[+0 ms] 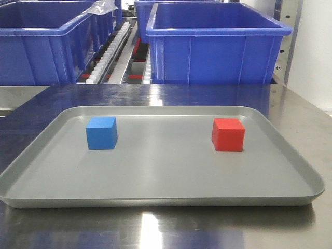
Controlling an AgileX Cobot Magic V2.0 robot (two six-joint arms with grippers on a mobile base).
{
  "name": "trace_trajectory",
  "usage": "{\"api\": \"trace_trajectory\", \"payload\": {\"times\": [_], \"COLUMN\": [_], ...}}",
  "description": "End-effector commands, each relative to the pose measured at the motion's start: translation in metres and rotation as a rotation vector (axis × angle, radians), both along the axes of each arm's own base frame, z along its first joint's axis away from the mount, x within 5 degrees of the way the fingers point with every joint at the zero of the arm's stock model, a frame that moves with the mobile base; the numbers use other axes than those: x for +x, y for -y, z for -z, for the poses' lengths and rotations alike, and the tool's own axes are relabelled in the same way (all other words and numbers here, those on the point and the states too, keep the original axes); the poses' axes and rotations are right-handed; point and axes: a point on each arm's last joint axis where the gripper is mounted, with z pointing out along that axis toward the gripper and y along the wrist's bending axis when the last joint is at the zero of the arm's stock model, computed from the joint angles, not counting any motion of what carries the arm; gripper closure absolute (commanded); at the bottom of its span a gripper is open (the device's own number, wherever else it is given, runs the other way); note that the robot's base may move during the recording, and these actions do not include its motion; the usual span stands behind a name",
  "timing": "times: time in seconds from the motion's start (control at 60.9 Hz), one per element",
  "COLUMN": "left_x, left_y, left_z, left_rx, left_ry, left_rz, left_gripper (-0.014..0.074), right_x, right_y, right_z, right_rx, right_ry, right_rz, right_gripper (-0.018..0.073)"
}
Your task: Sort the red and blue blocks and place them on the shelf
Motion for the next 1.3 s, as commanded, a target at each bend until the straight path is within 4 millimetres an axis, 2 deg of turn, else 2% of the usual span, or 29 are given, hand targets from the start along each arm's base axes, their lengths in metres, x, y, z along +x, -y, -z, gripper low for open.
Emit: {"api": "trace_trajectory", "payload": {"times": [0.0,0.706,1.1,1.28], "left_x": [-0.001,-0.001,-0.001,-0.001], "left_y": [0.000,0.000,0.000,0.000], "left_z": [-0.001,-0.001,-0.001,-0.001], "left_rx": [-0.013,-0.013,-0.013,-0.013], "left_ry": [0.077,0.077,0.077,0.077], "left_rz": [0.004,0.004,0.004,0.004], "left_gripper": [0.0470,0.0470,0.0470,0.0470], "right_x": [-0.005,-0.005,-0.012,-0.009], "right_y": [0.000,0.000,-0.001,-0.002], "right_z": [-0.017,-0.018,-0.046,-0.061], "right_rx": [-0.009,-0.009,-0.013,-0.011], "right_ry": [0.133,0.143,0.122,-0.093], "right_rz": [0.006,0.007,-0.002,-0.018], "right_gripper": [0.0508,0.0508,0.0508,0.0508]}}
